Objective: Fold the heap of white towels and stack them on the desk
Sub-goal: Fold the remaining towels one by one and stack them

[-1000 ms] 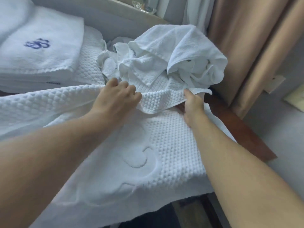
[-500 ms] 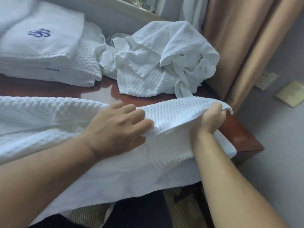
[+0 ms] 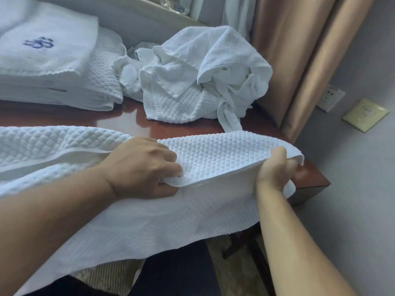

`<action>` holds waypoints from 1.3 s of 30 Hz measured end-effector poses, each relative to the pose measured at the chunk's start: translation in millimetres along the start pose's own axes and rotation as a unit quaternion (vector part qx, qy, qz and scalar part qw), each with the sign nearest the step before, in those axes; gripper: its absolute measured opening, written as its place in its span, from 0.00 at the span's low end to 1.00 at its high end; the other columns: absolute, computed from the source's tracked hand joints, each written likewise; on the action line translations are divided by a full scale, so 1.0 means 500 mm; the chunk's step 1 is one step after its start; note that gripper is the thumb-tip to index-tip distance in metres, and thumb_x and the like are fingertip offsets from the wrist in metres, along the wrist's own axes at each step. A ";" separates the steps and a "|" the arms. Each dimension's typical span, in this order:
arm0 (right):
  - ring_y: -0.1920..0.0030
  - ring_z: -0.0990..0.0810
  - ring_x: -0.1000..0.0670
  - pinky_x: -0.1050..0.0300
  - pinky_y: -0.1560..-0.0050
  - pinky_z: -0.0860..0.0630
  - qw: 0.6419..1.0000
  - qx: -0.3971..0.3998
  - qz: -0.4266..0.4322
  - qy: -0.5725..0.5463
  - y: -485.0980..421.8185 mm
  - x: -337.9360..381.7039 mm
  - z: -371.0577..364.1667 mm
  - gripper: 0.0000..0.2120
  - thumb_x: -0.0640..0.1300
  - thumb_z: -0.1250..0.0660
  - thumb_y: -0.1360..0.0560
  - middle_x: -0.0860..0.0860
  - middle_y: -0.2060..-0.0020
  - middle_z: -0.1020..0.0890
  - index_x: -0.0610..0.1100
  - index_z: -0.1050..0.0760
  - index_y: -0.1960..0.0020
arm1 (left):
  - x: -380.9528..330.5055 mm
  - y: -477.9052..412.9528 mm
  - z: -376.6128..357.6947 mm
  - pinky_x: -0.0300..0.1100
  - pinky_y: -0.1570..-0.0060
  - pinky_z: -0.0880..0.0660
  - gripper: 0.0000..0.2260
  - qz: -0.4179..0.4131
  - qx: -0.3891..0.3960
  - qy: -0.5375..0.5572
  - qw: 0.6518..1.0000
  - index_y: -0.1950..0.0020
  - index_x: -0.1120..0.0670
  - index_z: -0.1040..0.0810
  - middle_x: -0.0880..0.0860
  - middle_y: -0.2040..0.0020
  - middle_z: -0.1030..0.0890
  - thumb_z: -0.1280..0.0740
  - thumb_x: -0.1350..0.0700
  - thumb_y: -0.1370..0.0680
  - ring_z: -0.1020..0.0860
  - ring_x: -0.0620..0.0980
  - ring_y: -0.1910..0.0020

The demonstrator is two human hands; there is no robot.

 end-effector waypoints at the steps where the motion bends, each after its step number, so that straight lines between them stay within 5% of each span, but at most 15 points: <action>1: 0.71 0.22 0.62 0.67 0.74 0.30 0.997 0.007 0.000 0.074 0.001 0.003 -0.008 0.07 0.43 0.41 0.28 0.57 0.72 0.23 0.49 0.32 0.65 | -0.001 0.000 0.001 0.44 0.71 0.28 0.07 0.003 0.005 0.001 1.000 0.63 0.51 0.19 0.50 0.71 0.29 0.33 0.49 0.29 0.27 0.55 0.72; 6: 0.58 0.27 0.48 0.59 0.58 0.33 0.949 0.037 0.118 0.290 -0.003 -0.001 -0.030 0.14 0.44 0.44 0.25 0.51 0.65 0.28 0.46 0.36 0.68 | -0.002 -0.001 0.003 0.45 0.72 0.28 0.08 0.008 0.010 0.000 1.000 0.63 0.51 0.19 0.50 0.71 0.29 0.34 0.49 0.30 0.27 0.56 0.72; 7: 0.56 0.27 0.50 0.61 0.55 0.33 0.947 0.026 0.156 0.281 0.000 -0.004 -0.029 0.14 0.46 0.44 0.25 0.52 0.66 0.28 0.46 0.36 0.69 | -0.002 -0.002 0.003 0.45 0.72 0.28 0.08 0.009 0.012 0.000 1.000 0.63 0.51 0.19 0.50 0.71 0.29 0.34 0.49 0.30 0.27 0.56 0.72; 9: 0.65 0.24 0.59 0.70 0.64 0.34 0.952 0.045 0.159 0.258 0.002 -0.012 -0.027 0.16 0.50 0.44 0.24 0.53 0.70 0.26 0.47 0.34 0.70 | -0.002 -0.003 0.002 0.45 0.72 0.28 0.08 0.011 0.012 0.002 1.000 0.63 0.51 0.19 0.50 0.71 0.29 0.34 0.49 0.30 0.27 0.55 0.72; 11: 0.68 0.23 0.59 0.67 0.69 0.33 0.954 0.084 0.075 0.276 -0.004 -0.015 -0.025 0.16 0.54 0.41 0.24 0.55 0.71 0.23 0.47 0.29 0.67 | -0.002 -0.003 0.002 0.45 0.73 0.28 0.08 0.012 0.009 0.001 1.000 0.64 0.51 0.19 0.50 0.71 0.29 0.35 0.49 0.30 0.28 0.55 0.72; 13: 0.63 0.20 0.55 0.58 0.64 0.27 0.958 0.134 -0.041 0.250 -0.023 -0.012 -0.027 0.14 0.55 0.37 0.29 0.53 0.66 0.19 0.44 0.23 0.61 | -0.002 -0.002 0.001 0.45 0.73 0.28 0.08 0.013 0.008 -0.002 1.000 0.64 0.51 0.19 0.51 0.71 0.29 0.35 0.49 0.30 0.28 0.56 0.72; 16: 0.54 0.14 0.45 0.47 0.49 0.19 0.953 0.229 -0.192 0.047 -0.057 0.008 -0.030 0.12 0.49 0.33 0.30 0.47 0.58 0.13 0.43 0.15 0.55 | -0.003 -0.002 0.001 0.45 0.74 0.29 0.09 0.015 0.003 -0.004 1.000 0.65 0.52 0.21 0.51 0.72 0.30 0.36 0.50 0.30 0.30 0.56 0.73; 18: 0.46 0.15 0.41 0.43 0.42 0.20 0.938 0.247 -0.233 -0.073 -0.071 0.017 -0.028 0.17 0.47 0.35 0.28 0.41 0.49 0.14 0.39 0.19 0.45 | -0.004 -0.001 0.002 0.46 0.74 0.29 0.08 0.018 0.003 -0.003 1.000 0.66 0.52 0.22 0.51 0.72 0.31 0.36 0.50 0.30 0.30 0.56 0.73; 22: 0.51 0.15 0.38 0.41 0.48 0.19 0.919 0.192 -0.279 -0.200 -0.078 -0.008 -0.011 0.18 0.39 0.43 0.28 0.39 0.51 0.16 0.35 0.24 0.42 | -0.005 0.000 0.004 0.46 0.73 0.28 0.09 0.021 0.008 0.002 1.000 0.66 0.52 0.22 0.51 0.72 0.31 0.35 0.50 0.30 0.30 0.56 0.73; 28: 0.46 0.16 0.36 0.42 0.50 0.18 0.953 0.084 -0.246 -0.152 -0.081 -0.008 0.004 0.28 0.30 0.46 0.34 0.38 0.44 0.18 0.34 0.25 0.36 | -0.005 -0.001 0.004 0.41 0.71 0.32 0.05 -0.005 -0.008 -0.009 1.000 0.64 0.50 0.19 0.49 0.70 0.29 0.32 0.52 0.30 0.29 0.54 0.71; 30: 0.45 0.17 0.37 0.44 0.51 0.17 0.965 0.023 -0.208 -0.157 -0.073 -0.011 0.008 0.34 0.30 0.47 0.35 0.40 0.42 0.20 0.40 0.27 0.30 | -0.005 0.000 0.004 0.39 0.67 0.35 0.05 -0.021 -0.014 -0.016 1.000 0.61 0.50 0.17 0.49 0.67 0.26 0.32 0.52 0.29 0.28 0.53 0.69; 32: 0.42 0.19 0.43 0.54 0.49 0.19 0.979 -0.031 -0.162 -0.122 -0.065 -0.013 0.007 0.35 0.33 0.45 0.35 0.43 0.38 0.22 0.46 0.30 0.28 | -0.005 -0.001 0.005 0.38 0.64 0.38 0.06 -0.028 -0.018 -0.019 0.999 0.61 0.50 0.17 0.48 0.64 0.24 0.33 0.51 0.29 0.27 0.53 0.67; 34: 0.39 0.25 0.51 0.69 0.48 0.34 0.990 -0.075 -0.122 0.002 -0.058 -0.013 -0.002 0.34 0.35 0.44 0.31 0.47 0.32 0.26 0.50 0.34 0.26 | -0.005 -0.001 0.006 0.37 0.63 0.38 0.07 -0.025 -0.015 -0.014 0.999 0.60 0.50 0.17 0.48 0.62 0.21 0.34 0.51 0.29 0.25 0.52 0.66; 36: 0.38 0.27 0.50 0.65 0.49 0.39 0.981 -0.114 -0.076 0.136 -0.054 -0.015 -0.001 0.34 0.33 0.42 0.29 0.50 0.33 0.27 0.51 0.37 0.24 | -0.005 0.001 0.007 0.38 0.64 0.34 0.07 -0.017 -0.002 -0.007 1.000 0.59 0.50 0.16 0.47 0.61 0.20 0.33 0.50 0.29 0.24 0.52 0.65; 39: 0.35 0.28 0.46 0.43 0.35 0.33 0.959 -0.140 -0.047 0.243 -0.050 -0.007 0.004 0.35 0.32 0.36 0.29 0.49 0.32 0.30 0.51 0.37 0.25 | -0.003 0.001 0.005 0.41 0.66 0.29 0.06 -0.008 0.013 -0.004 1.000 0.58 0.49 0.16 0.47 0.61 0.19 0.32 0.51 0.29 0.23 0.53 0.64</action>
Point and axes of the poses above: each hand's wrist, its own y-axis away from the middle knuckle, its own z-axis out of the back of the hand, x = y × z, the point moved 1 cm from there along -y, towards the middle knuckle
